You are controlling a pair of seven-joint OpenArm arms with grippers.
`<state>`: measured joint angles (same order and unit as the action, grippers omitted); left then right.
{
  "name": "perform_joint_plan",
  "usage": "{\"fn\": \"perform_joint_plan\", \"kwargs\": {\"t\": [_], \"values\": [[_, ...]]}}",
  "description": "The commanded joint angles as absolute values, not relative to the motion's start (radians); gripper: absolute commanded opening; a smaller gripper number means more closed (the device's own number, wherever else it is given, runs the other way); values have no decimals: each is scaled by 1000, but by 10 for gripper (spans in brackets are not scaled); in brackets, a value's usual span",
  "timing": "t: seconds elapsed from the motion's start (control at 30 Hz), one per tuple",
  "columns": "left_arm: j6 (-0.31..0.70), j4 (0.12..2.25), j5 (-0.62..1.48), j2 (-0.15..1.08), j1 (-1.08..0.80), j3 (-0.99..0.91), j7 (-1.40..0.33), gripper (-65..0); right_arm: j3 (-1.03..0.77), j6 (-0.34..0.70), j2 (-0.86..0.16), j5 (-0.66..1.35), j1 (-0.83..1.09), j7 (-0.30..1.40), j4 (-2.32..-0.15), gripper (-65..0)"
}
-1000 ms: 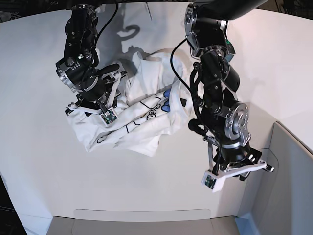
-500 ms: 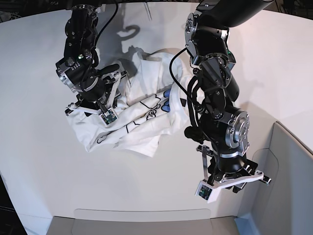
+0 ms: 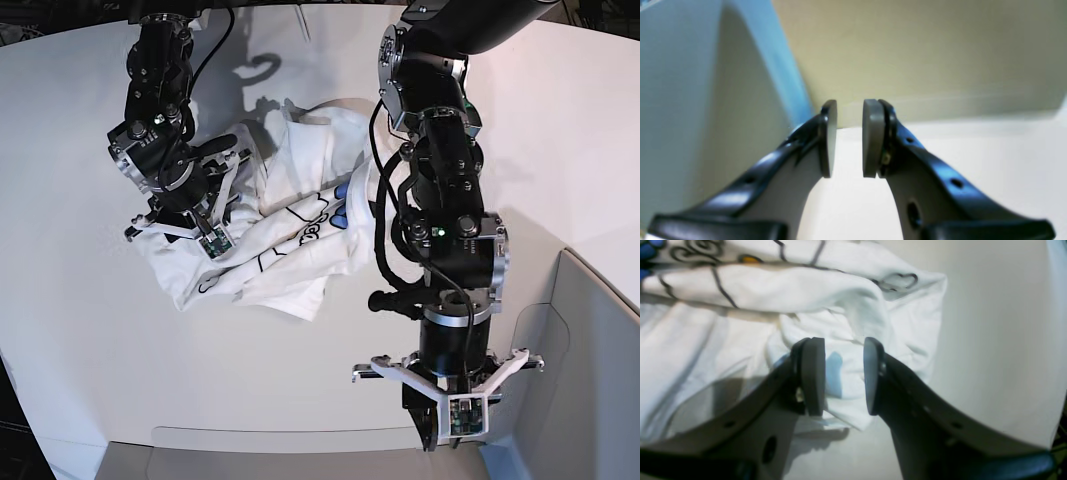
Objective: Layout the t-shirt on the table in an organized manner, then fold the t-shirt properly
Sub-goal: 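Lower the left gripper toward the shirt beside the right gripper, then open the right gripper to release the shirt and lift both grippers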
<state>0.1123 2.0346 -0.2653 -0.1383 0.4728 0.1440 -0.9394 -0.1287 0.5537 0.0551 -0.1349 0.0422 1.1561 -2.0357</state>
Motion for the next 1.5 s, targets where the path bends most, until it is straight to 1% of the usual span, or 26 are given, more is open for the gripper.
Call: {"fn": "perform_joint_plan", "kwargs": {"t": [0.0,0.07,0.3,0.6,0.63,0.73,0.83,0.9,1.0,1.07,1.13,1.2,1.3,1.47], "values": [[105,2048,-225,-143,486,142,-895,-521,-128,552,58,-133,24,1136,-2051,-453],[104,2048,-150,-143,470,140,-889,-520,-128,552,54,-133,21,1136,-2051,-453],[105,2048,-30,-143,354,139,-878,-520,-130,552,53,-133,15,1136,-2051,-453],[114,2054,-21,-137,234,148,-875,-520,-130,552,53,-133,16,1136,-2051,-453],[133,2054,-21,-137,223,148,-875,-520,-130,552,53,-133,16,1136,-2051,-453],[251,2054,-25,-137,189,147,-875,-520,-130,552,53,-133,18,1136,-2051,-453],[272,2054,-30,-136,153,142,-874,-520,-130,552,51,-134,19,1136,-2051,-453],[272,2054,-30,-108,130,142,-855,-520,-130,552,36,-134,21,1136,-2052,-453],[272,2054,-30,-62,59,140,-733,-520,-130,552,33,-134,22,1136,-2052,-453],[272,2054,-30,-30,-10,140,-607,-520,-130,552,31,-134,22,1136,-2052,-453],[272,2054,-30,-19,-87,140,-484,-520,-130,552,31,-134,22,1136,-2052,-453],[272,2054,-30,-19,-150,140,-397,-520,-130,552,31,-134,22,1136,-2052,-453],[272,2054,-30,-19,-239,119,-291,-519,-130,552,31,-134,22,1136,-2052,-453],[272,2054,-30,-21,-343,38,-188,-519,-130,552,31,-134,24,1136,-2052,-453]]}}
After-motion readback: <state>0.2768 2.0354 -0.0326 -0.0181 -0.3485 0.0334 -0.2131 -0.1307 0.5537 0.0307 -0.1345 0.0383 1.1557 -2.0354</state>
